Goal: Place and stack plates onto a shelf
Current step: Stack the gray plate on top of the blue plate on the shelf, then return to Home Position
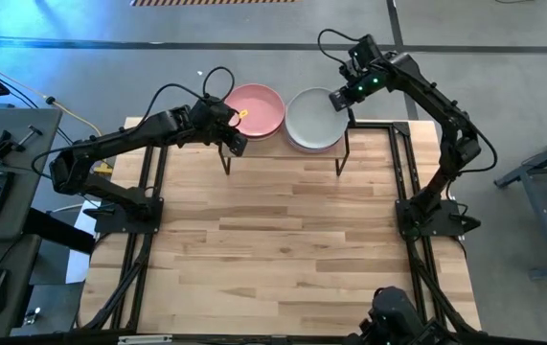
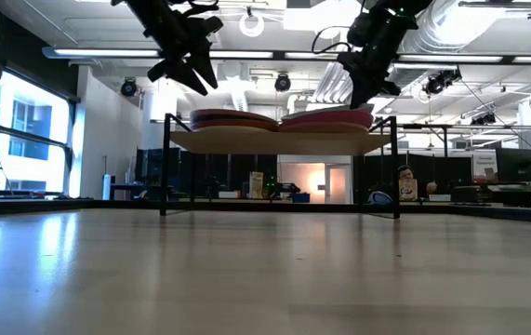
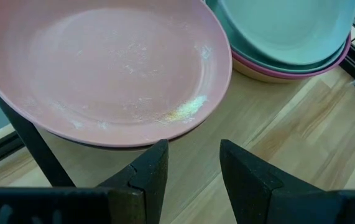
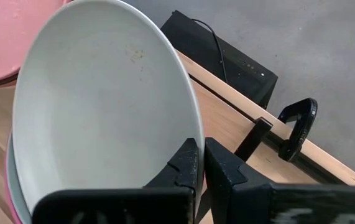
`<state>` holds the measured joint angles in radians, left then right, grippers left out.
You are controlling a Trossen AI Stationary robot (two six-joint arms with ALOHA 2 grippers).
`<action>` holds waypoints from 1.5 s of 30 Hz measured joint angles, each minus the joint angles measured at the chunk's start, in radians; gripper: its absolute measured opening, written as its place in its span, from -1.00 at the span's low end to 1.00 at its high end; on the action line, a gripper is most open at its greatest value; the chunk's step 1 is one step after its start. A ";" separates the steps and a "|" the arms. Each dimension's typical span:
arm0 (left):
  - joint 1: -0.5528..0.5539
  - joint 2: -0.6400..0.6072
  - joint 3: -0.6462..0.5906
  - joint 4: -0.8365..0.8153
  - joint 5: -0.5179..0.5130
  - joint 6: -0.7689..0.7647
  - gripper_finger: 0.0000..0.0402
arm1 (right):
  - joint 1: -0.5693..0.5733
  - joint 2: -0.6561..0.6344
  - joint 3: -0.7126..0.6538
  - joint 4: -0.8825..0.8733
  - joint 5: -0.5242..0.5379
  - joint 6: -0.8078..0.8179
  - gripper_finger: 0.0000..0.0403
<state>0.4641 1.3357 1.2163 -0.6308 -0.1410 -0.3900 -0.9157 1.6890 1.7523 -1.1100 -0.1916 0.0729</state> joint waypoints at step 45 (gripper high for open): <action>0.000 0.000 0.000 0.001 -0.001 0.000 -0.34 | 0.187 -0.370 0.000 0.029 -0.119 -0.244 -0.36</action>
<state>0.4641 1.3357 1.2163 -0.6296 -0.1417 -0.3899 -0.7292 1.3192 1.7519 -1.0813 -0.3106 -0.1708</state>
